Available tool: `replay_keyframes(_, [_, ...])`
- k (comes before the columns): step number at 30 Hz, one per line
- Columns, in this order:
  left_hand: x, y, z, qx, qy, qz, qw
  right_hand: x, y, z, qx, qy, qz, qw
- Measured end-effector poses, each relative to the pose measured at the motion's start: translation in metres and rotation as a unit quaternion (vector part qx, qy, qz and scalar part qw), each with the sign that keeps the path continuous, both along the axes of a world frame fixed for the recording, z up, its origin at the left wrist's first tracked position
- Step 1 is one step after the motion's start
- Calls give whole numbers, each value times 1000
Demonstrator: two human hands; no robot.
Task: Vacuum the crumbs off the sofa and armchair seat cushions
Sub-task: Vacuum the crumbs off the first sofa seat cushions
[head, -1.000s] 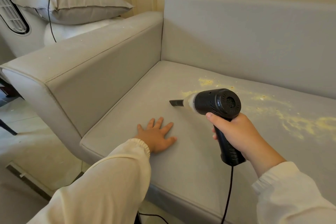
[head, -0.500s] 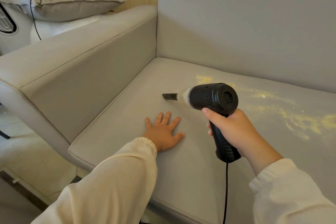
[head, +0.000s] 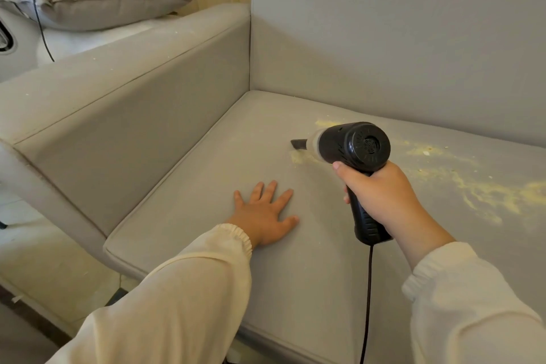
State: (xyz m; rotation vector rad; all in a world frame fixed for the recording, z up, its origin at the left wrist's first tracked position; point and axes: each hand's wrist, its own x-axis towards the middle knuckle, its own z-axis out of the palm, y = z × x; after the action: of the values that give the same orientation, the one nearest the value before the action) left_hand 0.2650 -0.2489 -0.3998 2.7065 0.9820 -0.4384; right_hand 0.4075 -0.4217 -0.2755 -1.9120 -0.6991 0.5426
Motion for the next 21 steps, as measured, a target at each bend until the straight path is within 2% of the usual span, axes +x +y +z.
replay_keyframes(7, [3, -2, 3, -4, 3, 2, 1000, 5, -12, 0, 43, 45, -56, 996])
replay_keyframes(11, [13, -7, 6, -7, 1, 0, 1000, 13, -33, 4, 43, 40, -89, 994])
replay_keyframes(21, [12, -9, 3, 4, 9, -5, 1000, 11, -27, -1, 23, 46, -60, 997])
